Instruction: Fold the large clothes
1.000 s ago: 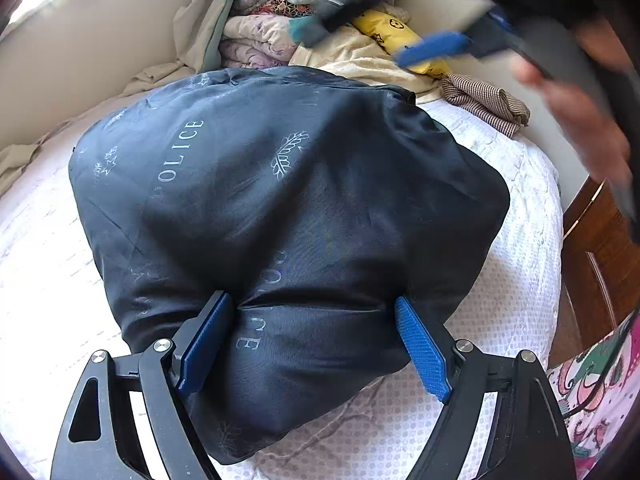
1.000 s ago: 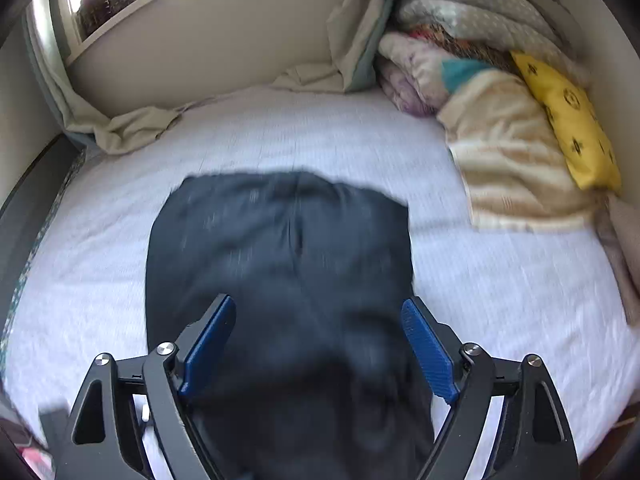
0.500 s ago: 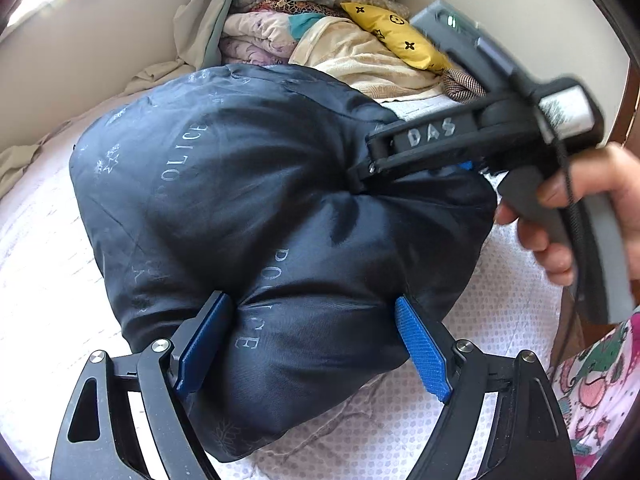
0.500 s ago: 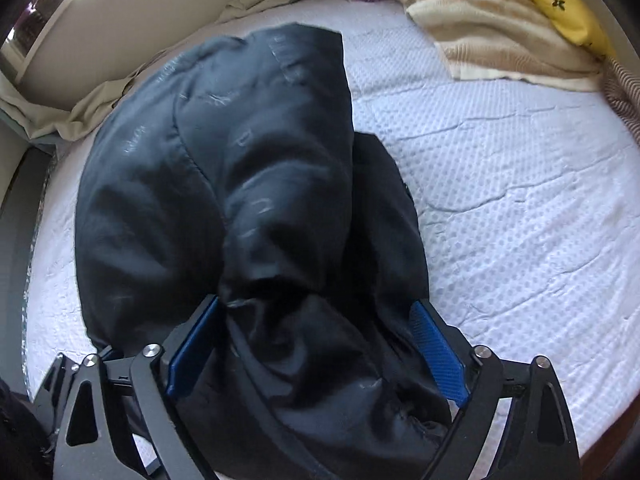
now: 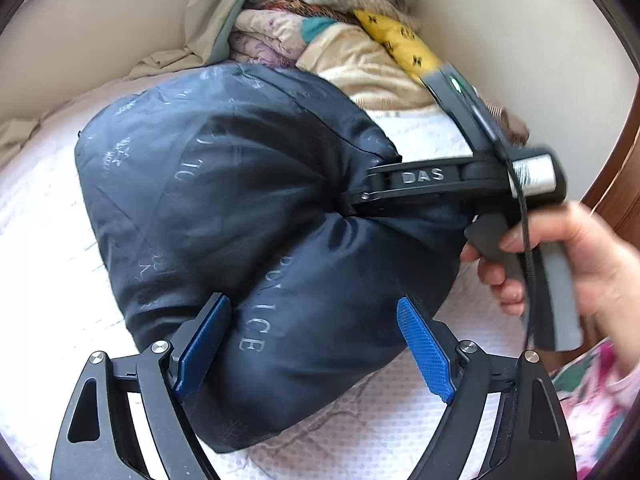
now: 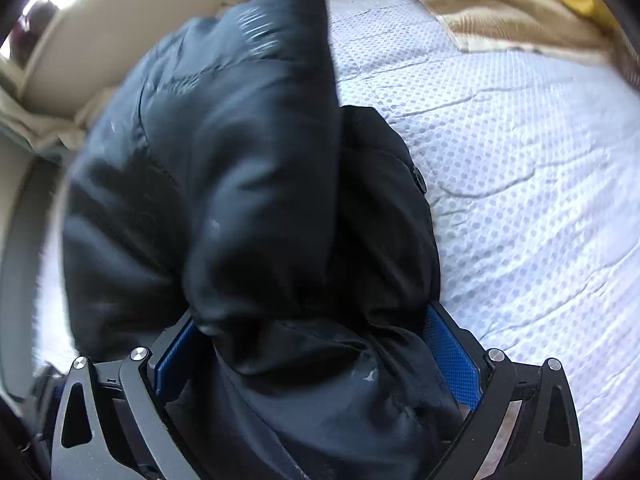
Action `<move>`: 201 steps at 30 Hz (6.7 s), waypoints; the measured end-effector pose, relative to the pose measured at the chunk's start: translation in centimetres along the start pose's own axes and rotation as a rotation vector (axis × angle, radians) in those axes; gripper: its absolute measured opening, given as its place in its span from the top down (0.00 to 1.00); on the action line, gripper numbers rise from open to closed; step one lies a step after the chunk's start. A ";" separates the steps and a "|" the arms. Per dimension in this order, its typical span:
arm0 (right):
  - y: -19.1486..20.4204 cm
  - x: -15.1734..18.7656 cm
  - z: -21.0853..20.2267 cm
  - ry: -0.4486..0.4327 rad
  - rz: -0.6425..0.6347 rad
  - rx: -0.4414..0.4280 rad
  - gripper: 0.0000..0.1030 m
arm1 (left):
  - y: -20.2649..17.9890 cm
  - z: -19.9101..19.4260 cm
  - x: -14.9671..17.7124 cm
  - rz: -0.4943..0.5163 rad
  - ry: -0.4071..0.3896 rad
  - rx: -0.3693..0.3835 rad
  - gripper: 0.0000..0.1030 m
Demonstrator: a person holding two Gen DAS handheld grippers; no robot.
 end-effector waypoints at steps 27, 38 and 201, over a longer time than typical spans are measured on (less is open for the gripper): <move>-3.1 -2.9 0.4 0.099 0.169 -0.248 0.03 | 13.7 1.1 -0.2 -0.665 0.117 0.162 0.03; -4.1 -2.8 3.1 0.089 0.181 -0.362 0.02 | 12.9 4.3 0.2 -0.739 0.040 0.228 0.00; 14.7 15.1 -12.9 -0.299 -0.499 -0.005 0.00 | 8.5 -25.5 11.6 -0.245 -0.164 -0.788 0.01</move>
Point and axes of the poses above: each gripper's, at about its wrist camera, not at the fingertips, and z roughly the way its jaws point, y to its left, x to its underside, the point moved 7 cm from there along z, roughly the way its jaws point, and after that the axes turned 10 degrees about -y, right-handed, at the moved point
